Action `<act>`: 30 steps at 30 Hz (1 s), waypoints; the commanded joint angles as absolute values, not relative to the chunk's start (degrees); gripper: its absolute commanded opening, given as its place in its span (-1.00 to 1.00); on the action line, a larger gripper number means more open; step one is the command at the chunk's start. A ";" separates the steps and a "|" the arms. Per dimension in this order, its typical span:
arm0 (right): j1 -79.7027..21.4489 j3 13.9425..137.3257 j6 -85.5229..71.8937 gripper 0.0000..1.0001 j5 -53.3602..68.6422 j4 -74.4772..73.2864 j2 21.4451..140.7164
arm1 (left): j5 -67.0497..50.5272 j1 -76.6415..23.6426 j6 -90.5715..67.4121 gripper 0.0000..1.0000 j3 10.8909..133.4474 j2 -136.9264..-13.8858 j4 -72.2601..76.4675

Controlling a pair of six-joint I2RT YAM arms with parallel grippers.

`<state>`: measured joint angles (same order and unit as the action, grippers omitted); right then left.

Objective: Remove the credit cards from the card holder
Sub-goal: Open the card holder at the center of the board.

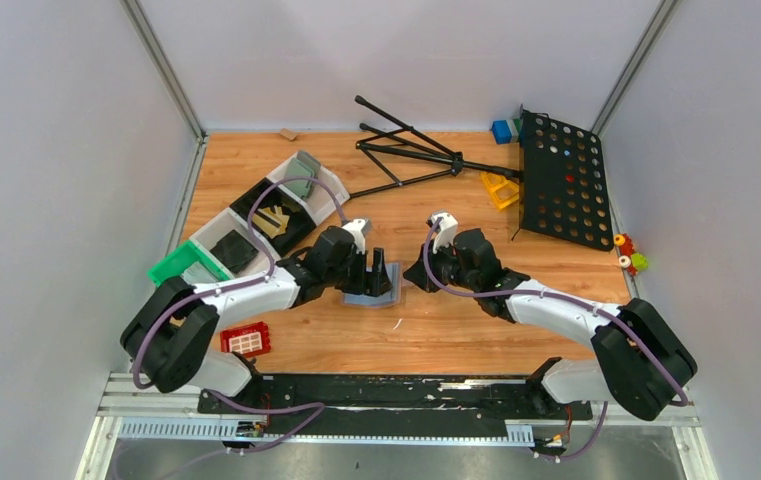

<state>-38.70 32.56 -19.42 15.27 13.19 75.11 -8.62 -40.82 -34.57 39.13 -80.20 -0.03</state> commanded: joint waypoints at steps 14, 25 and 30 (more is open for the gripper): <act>-38.41 32.51 -19.99 -1.00 16.99 16.70 75.23 | -12.30 -40.78 -32.69 0.59 42.76 -89.35 0.36; -38.34 32.34 -19.90 -1.00 16.74 16.68 74.89 | 2.64 -40.91 -28.49 0.39 46.73 -93.67 -13.92; -38.33 32.18 -19.94 -1.00 16.12 16.49 74.47 | 10.13 -42.00 -27.26 0.23 48.84 -94.81 -19.77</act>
